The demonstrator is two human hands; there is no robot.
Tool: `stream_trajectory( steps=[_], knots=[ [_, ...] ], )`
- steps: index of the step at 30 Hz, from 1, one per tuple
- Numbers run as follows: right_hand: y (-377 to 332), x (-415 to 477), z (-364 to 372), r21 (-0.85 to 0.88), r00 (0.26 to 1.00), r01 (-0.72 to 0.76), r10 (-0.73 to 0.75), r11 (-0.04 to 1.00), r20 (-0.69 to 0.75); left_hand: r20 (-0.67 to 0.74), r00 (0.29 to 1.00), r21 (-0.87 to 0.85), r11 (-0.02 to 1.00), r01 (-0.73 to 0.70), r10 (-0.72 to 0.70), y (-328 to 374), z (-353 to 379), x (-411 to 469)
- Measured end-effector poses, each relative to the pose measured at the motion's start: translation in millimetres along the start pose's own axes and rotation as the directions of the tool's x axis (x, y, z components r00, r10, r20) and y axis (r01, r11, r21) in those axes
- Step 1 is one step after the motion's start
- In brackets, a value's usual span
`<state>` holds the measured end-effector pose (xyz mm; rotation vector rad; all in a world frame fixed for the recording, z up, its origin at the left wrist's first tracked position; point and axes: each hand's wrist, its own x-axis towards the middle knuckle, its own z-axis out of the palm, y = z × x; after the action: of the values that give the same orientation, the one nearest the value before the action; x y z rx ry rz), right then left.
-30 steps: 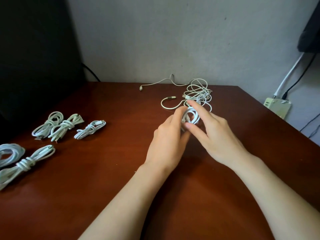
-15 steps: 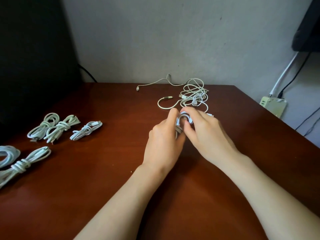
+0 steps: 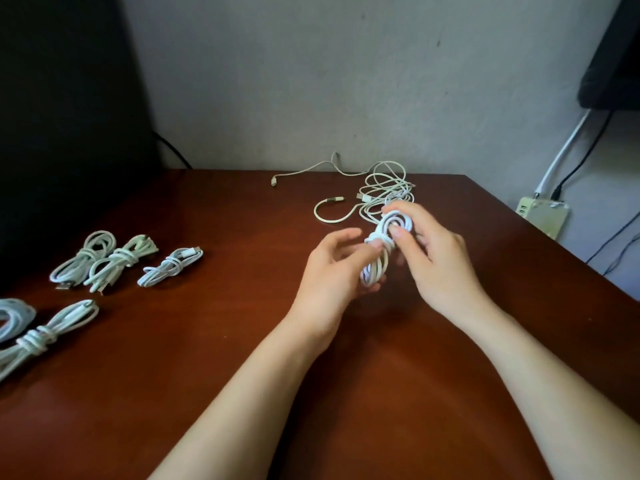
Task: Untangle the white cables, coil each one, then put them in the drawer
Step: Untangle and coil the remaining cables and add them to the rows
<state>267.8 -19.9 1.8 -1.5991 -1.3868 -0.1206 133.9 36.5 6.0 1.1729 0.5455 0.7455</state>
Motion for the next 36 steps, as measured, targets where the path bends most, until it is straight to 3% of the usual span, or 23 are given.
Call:
stream_trajectory(
  steps=[2,6,16,22,32,36],
  knots=[
    [-0.7,-0.7,0.0,0.056,1.0,0.021,-0.022,0.998,0.004,0.059,0.994,-0.082,0.992,0.097,-0.093,3.6,-4.2,2.1],
    [-5.6,-0.8,-0.5,0.156,1.0,0.019,-0.02,0.988,0.004,0.172,0.976,-0.151,0.976,0.16,-0.133,8.2,-10.0,3.8],
    [-18.2,-3.6,-1.0,0.416,1.0,0.01,-0.002,0.909,-0.021,0.186,0.982,0.005,1.0,-0.019,0.018,11.6,-16.1,4.5],
    [-14.5,0.2,-0.2,0.409,0.997,-0.07,0.07,0.91,0.016,0.106,0.99,0.038,0.995,-0.096,0.092,4.1,-11.1,6.6],
    [2.6,0.7,4.4,0.371,0.943,-0.327,0.323,0.869,0.074,0.1,0.991,0.094,0.993,0.074,-0.084,0.6,-20.3,13.5],
    [8.5,0.0,8.0,0.371,0.912,-0.407,0.39,0.835,0.124,0.067,0.994,0.136,0.988,0.079,-0.089,-4.9,-20.1,12.9]
  ],
)
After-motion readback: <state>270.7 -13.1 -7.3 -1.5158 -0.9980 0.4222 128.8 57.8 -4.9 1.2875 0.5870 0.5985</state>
